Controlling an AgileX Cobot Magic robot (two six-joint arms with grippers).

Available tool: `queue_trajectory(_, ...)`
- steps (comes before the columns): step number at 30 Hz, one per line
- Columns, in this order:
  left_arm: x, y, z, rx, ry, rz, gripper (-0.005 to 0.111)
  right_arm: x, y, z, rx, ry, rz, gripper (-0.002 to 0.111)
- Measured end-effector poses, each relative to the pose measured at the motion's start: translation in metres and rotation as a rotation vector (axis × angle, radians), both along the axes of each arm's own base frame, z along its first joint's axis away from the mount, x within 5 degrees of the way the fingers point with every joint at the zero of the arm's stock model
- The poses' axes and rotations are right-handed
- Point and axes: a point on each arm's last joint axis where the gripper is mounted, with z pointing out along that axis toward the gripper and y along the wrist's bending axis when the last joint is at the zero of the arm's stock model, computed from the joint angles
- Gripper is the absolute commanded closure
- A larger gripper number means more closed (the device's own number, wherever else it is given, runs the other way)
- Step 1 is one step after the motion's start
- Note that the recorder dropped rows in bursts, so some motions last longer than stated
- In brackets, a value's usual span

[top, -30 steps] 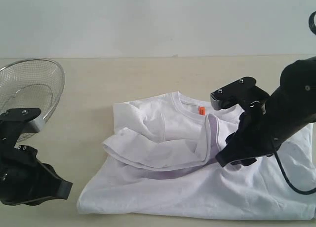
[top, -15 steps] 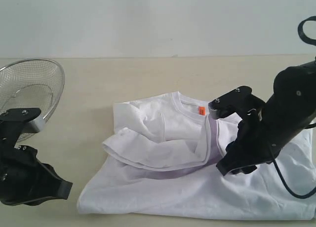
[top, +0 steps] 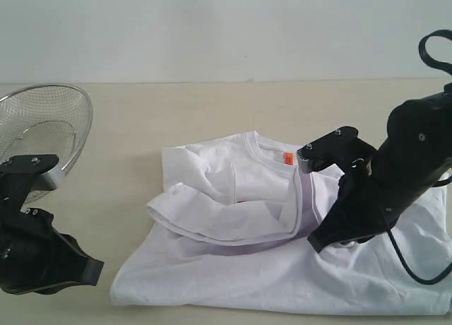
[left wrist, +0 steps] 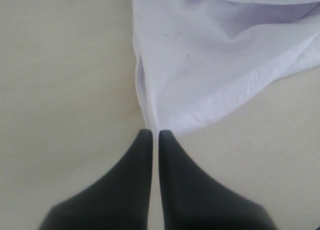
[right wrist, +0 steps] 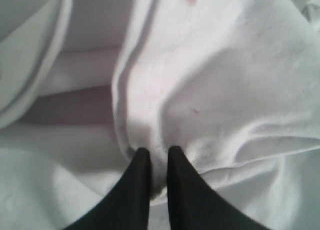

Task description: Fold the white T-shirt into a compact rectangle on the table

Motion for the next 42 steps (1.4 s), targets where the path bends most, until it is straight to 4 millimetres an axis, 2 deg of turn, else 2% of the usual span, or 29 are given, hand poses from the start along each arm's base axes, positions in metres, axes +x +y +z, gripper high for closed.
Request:
queue_trajectory(5,0.000,0.000,0.000,0.000,0.000,0.000,0.102,0.000,0.000,0.001,0.004,-0.001,-0.029,0.108)
queue_trajectory(12,0.000,0.000,0.000,0.000,0.000,0.000,0.102,0.010,-0.006,0.030,-0.044,-0.107,-0.062,0.108)
queue_trajectory(23,0.000,0.000,0.000,0.000,0.000,0.000,0.102,0.020,-0.011,0.044,-0.100,-0.155,-0.132,0.107)
queue_trajectory(25,0.000,0.000,0.000,0.000,0.000,0.000,0.102,0.018,-0.008,0.043,-0.075,-0.124,-0.133,0.094)
queue_trajectory(27,0.000,0.000,0.000,0.000,0.000,0.000,0.102,0.015,-0.003,0.042,-0.026,-0.089,-0.112,0.073)
queue_trajectory(28,0.000,0.000,0.000,0.000,0.000,0.000,0.102,0.014,-0.001,0.042,-0.003,-0.079,-0.103,0.057)
queue_trajectory(30,0.000,0.000,0.000,0.000,0.000,0.000,0.102,0.012,0.004,0.041,0.054,-0.055,-0.085,0.044)
queue_trajectory(35,0.000,0.000,0.000,0.001,-0.004,0.002,0.102,0.011,0.009,0.039,0.099,-0.034,-0.065,0.053)
queue_trajectory(42,0.001,0.000,0.000,0.001,-0.006,0.003,0.102,0.018,0.012,0.013,0.101,0.027,-0.105,0.053)
